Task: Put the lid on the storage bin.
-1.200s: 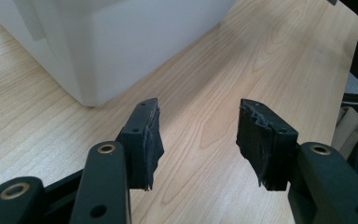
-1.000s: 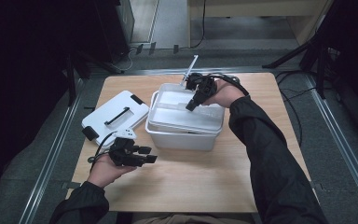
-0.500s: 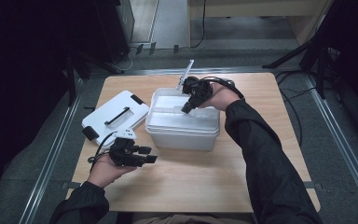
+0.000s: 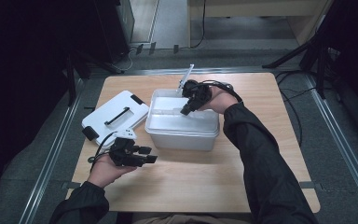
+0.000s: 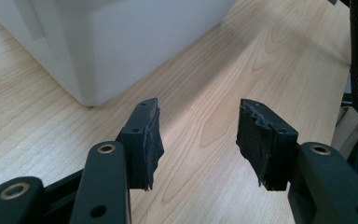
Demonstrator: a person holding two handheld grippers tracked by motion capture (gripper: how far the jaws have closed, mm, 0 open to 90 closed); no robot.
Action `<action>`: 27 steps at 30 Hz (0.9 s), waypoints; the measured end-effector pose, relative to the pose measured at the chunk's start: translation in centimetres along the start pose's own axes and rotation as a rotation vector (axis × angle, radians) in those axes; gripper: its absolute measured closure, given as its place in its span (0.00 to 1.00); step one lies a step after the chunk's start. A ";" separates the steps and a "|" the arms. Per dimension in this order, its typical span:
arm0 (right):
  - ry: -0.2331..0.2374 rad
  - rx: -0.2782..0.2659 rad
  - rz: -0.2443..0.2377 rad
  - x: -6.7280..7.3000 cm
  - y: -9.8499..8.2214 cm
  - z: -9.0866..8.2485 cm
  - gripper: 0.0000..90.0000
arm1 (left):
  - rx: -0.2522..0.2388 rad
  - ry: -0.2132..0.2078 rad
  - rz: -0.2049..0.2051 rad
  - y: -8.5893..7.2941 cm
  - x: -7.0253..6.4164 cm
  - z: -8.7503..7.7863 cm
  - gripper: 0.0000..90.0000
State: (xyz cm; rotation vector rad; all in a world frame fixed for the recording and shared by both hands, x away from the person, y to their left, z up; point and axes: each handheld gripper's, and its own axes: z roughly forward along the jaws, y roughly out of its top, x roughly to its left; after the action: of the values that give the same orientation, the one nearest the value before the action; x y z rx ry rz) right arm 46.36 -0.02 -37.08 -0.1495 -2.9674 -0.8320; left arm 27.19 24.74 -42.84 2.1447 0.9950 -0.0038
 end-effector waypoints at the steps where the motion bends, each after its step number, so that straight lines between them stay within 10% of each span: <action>1: 0.002 -0.002 0.005 0.0 -0.1 0.1 0.98 | 0.000 0.000 0.001 0.0 0.0 0.0 0.54; 27: -0.009 -0.120 0.151 0.1 -3.8 -4.2 0.71 | -0.014 0.031 -0.037 0.2 1.7 -0.9 0.54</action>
State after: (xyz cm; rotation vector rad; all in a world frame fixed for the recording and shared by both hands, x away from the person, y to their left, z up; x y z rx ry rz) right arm 45.93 -5.37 -35.45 -0.3779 -2.8697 -0.9906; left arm 28.25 26.37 -42.60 2.1191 1.0494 0.0183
